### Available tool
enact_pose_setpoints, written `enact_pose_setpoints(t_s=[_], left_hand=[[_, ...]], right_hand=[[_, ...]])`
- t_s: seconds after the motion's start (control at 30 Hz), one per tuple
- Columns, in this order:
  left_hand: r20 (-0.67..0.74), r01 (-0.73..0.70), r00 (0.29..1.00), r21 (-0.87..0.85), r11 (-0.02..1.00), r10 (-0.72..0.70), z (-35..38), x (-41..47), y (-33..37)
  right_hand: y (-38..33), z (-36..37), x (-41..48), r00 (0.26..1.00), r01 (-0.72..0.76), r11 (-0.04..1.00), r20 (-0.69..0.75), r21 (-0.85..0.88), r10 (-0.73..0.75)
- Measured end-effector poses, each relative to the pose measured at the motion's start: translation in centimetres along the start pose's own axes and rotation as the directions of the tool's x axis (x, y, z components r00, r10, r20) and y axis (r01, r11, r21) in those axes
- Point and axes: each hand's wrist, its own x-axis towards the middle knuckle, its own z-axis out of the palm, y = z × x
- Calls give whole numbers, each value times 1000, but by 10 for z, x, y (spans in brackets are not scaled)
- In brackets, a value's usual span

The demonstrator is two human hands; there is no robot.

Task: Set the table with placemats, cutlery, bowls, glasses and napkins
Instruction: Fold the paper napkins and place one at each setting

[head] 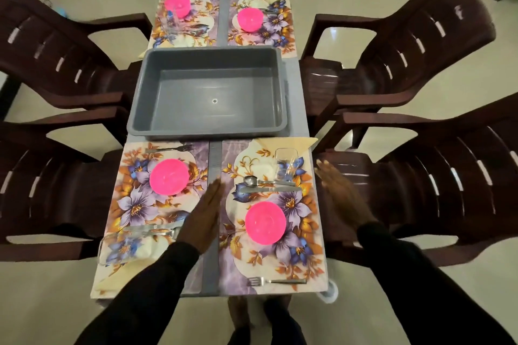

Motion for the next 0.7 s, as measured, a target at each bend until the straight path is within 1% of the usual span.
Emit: enact_pose_setpoints(t_s=[0.03,0.1,0.2,0.3,0.47,0.53,0.63,0.7], left_hand=[[-5,-32,999,70,997,32,-3,20,-1],[13,-64,998,201,978,62,-2,58,-8],[49,-83,996,278,957,72,4,93,-18],[89,-108,992,299,948,85,18,109,-28],[130,-104,989,302,948,67,30,112,-39],[141,-91,989,282,955,53,29,111,-39],[149,-92,988,296,951,49,29,111,-39],[160,-95,986,299,949,48,31,111,-43]], right_hand=[[13,6,23,998,18,999,61,-33,-16],[40,23,60,985,106,989,150,-104,-89],[68,43,94,945,243,961,256,-132,-204],[81,58,107,918,309,944,296,-112,-265],[82,65,111,931,284,958,249,-31,-268],[79,66,115,928,272,962,264,3,-264],[73,64,122,919,254,966,303,39,-254],[69,63,123,919,257,965,298,44,-258]])
